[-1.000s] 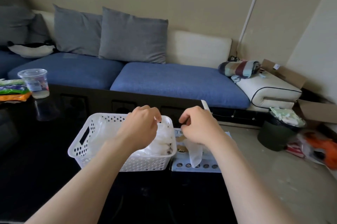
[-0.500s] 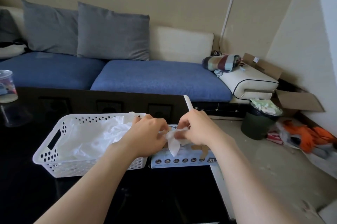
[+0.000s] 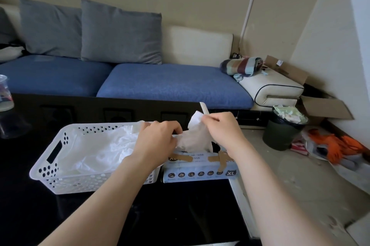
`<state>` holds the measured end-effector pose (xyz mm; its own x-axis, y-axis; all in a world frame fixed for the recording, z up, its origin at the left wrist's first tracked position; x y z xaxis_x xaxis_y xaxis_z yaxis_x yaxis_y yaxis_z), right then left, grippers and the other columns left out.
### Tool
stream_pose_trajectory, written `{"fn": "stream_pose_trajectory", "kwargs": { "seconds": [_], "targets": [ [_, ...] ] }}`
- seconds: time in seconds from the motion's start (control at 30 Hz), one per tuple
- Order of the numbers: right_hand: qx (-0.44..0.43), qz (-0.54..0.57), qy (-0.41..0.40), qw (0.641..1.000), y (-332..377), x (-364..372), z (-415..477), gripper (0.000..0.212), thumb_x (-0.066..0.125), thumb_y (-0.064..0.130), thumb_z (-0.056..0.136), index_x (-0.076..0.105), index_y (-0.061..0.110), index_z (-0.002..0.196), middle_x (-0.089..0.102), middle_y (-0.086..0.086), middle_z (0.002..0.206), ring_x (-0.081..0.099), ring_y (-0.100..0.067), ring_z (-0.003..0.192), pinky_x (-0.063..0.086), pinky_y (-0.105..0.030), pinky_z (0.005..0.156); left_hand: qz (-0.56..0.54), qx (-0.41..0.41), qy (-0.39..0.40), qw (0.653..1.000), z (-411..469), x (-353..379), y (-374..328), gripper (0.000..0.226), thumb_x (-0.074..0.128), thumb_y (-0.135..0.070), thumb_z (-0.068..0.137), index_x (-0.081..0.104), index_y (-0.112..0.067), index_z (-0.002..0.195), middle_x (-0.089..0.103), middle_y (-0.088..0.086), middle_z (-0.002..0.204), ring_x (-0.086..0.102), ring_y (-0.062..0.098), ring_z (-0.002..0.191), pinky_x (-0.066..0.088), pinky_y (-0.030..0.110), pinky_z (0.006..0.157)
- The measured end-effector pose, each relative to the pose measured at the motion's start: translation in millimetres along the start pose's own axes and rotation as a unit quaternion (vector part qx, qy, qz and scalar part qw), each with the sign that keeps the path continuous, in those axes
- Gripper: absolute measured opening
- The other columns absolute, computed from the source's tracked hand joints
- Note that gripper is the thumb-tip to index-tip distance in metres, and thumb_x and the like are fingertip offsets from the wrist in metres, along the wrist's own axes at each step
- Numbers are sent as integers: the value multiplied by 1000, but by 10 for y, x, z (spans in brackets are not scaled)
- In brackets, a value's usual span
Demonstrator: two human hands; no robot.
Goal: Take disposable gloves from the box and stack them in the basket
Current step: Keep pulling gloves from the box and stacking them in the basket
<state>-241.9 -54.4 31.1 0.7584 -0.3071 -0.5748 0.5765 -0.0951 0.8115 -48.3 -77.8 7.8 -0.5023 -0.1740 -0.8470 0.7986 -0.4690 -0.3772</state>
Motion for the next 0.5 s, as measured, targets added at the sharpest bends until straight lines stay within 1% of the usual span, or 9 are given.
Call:
{"fn": "stream_pose_trajectory", "kwargs": {
  "seconds": [0.07, 0.1, 0.17, 0.23, 0.3, 0.33, 0.4, 0.43, 0.5],
  "targets": [
    [27, 57, -52, 997, -15, -30, 28, 37, 55, 23, 104, 53, -1, 75, 44, -1, 66, 41, -16, 65, 33, -32, 63, 35, 34, 22, 999, -9, 27, -45, 22, 60, -26, 102, 72, -42, 111, 75, -16, 96, 61, 12, 100, 25, 33, 94],
    [32, 85, -76, 993, -15, -43, 41, 38, 53, 24, 105, 58, -9, 85, 48, -5, 73, 44, -17, 69, 34, -33, 66, 60, 49, 40, 996, -11, 54, -63, 22, 59, -30, 104, 73, -44, 114, 73, -18, 102, 57, 13, 107, 23, 35, 95],
    [23, 132, -121, 984, 38, -89, 28, 40, 51, 26, 109, 63, -11, 105, 56, -11, 84, 49, -18, 76, 38, -35, 69, 116, 72, 84, 987, -22, 121, -90, 26, 58, -31, 105, 73, -48, 117, 66, -19, 101, 48, 16, 114, 23, 43, 102],
    [-6, 160, -164, 973, 104, -151, 2, 41, 48, 29, 112, 64, -9, 112, 62, -20, 91, 51, -18, 76, 42, -37, 68, 145, 81, 120, 979, -29, 184, -95, 30, 57, -26, 105, 72, -49, 118, 55, -19, 97, 43, 17, 118, 21, 51, 110],
    [-44, 183, -196, 962, 180, -201, -35, 41, 47, 29, 113, 63, -9, 113, 64, -26, 105, 51, -19, 73, 48, -36, 69, 145, 87, 132, 977, -33, 205, -91, 31, 55, -26, 106, 73, -47, 119, 51, -20, 99, 40, 16, 119, 18, 53, 112],
    [-62, 190, -204, 958, 219, -217, -56, 39, 46, 28, 113, 64, -7, 111, 64, -26, 106, 50, -17, 71, 47, -29, 68, 137, 84, 134, 978, -31, 204, -88, 32, 52, -27, 105, 73, -46, 119, 51, -20, 101, 39, 17, 120, 18, 52, 112],
    [-94, 198, -200, 955, 289, -224, -87, 36, 46, 26, 113, 66, -2, 104, 65, -21, 94, 50, -12, 68, 41, -15, 62, 97, 63, 128, 985, -19, 181, -96, 33, 47, -26, 103, 73, -42, 116, 54, -18, 110, 38, 17, 120, 20, 50, 110],
    [-105, 202, -190, 955, 319, -213, -98, 34, 47, 26, 113, 67, 1, 100, 63, -14, 87, 50, -7, 67, 40, -13, 61, 68, 46, 113, 990, -9, 136, -102, 34, 44, -25, 102, 73, -39, 110, 55, -16, 111, 40, 19, 119, 23, 47, 107],
    [-112, 227, -159, 954, 371, -170, -117, 33, 48, 26, 113, 67, 5, 96, 59, -3, 82, 50, -2, 70, 41, -14, 63, -38, -5, 70, 997, 29, -8, -112, 34, 38, -19, 99, 69, -31, 96, 60, -13, 100, 49, 22, 109, 34, 43, 95]
  ]
}}
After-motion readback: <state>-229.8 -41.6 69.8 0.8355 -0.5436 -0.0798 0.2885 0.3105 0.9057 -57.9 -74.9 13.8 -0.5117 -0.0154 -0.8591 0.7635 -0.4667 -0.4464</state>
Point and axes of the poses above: each hand's wrist, its own z-axis towards the middle knuckle, its own x-axis out of the palm, y = z × x, the point moved 4 cm from there along z, towards the middle knuckle
